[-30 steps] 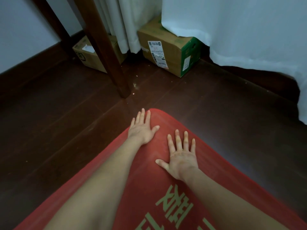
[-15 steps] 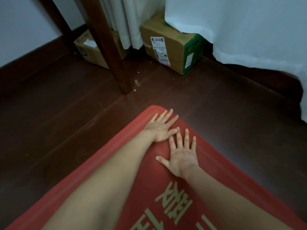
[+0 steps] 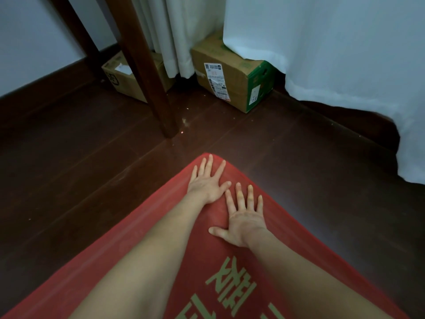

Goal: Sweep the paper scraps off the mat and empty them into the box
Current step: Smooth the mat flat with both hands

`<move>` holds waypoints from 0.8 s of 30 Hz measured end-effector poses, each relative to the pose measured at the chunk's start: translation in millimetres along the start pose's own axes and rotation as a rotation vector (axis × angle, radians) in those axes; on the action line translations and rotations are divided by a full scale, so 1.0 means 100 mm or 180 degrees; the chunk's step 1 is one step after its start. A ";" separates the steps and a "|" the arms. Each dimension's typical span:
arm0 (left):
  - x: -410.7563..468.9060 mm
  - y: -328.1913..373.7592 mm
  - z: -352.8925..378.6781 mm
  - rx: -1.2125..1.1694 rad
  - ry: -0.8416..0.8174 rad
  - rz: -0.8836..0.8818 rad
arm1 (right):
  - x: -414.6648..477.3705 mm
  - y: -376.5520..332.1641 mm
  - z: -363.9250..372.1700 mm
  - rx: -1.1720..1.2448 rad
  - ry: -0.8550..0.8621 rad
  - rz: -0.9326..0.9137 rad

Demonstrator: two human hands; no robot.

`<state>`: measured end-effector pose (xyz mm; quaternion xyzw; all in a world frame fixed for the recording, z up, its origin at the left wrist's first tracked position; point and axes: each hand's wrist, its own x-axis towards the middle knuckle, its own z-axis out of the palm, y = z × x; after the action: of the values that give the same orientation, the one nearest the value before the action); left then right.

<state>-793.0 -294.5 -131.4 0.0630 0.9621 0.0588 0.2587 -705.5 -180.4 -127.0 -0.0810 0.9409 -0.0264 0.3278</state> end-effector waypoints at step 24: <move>-2.53 -0.56 -0.70 0.0193 0.0055 -0.1214 | -1.25 -0.69 -0.86 0.0164 0.0301 -0.0830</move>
<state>-616.4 -393.6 44.4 -0.1132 0.9601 -0.0197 0.2549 -653.5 -227.3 24.1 -0.1928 0.9358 -0.0968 0.2788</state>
